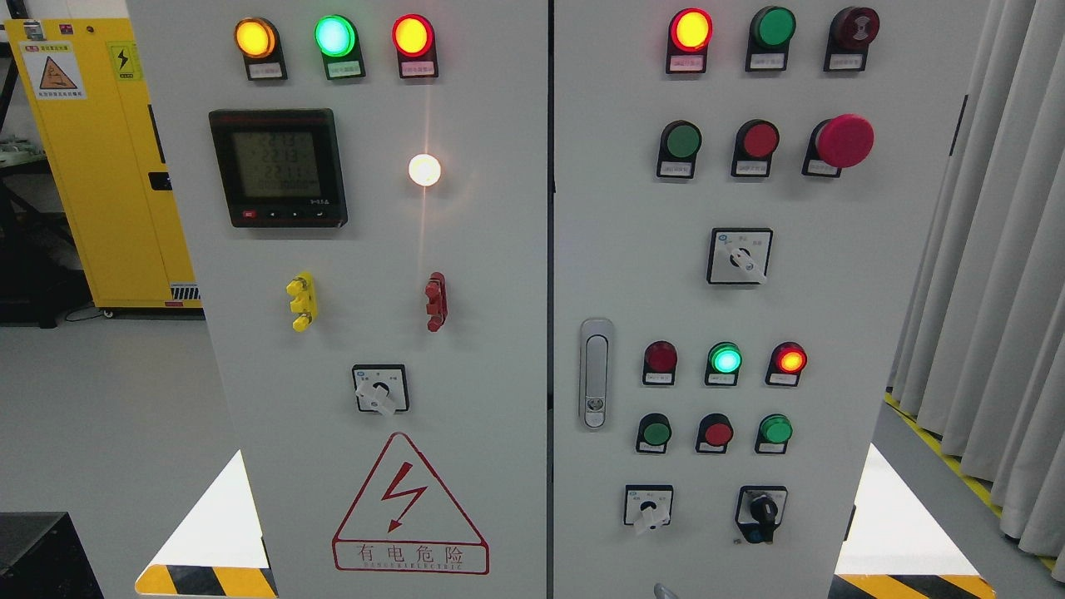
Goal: Press green start button
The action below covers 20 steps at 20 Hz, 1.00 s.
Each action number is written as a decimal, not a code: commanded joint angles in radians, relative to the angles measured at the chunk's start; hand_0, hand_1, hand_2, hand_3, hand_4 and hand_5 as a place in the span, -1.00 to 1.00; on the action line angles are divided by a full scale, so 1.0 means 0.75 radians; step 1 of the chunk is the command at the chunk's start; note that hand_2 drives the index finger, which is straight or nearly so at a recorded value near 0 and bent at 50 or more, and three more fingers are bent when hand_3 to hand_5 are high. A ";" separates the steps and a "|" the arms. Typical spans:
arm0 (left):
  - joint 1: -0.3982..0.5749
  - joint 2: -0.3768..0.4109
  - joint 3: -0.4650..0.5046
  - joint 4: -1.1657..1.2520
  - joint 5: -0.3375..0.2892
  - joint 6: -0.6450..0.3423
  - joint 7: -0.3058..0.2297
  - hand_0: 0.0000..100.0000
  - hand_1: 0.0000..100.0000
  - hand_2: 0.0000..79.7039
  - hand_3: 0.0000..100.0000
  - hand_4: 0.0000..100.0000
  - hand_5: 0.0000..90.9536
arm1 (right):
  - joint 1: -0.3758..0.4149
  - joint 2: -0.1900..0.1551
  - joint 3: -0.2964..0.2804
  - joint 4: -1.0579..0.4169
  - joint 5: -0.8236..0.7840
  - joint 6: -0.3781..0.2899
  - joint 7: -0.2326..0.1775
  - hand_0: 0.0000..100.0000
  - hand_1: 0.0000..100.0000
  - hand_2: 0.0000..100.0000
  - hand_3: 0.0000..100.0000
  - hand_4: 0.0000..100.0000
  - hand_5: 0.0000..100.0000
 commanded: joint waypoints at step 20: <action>0.001 0.001 0.000 0.000 -0.002 0.000 -0.001 -0.76 0.11 -1.00 -1.00 -1.00 -1.00 | -0.167 0.006 -0.104 -0.116 0.983 0.019 -0.075 -0.09 0.61 -1.00 0.13 0.40 0.37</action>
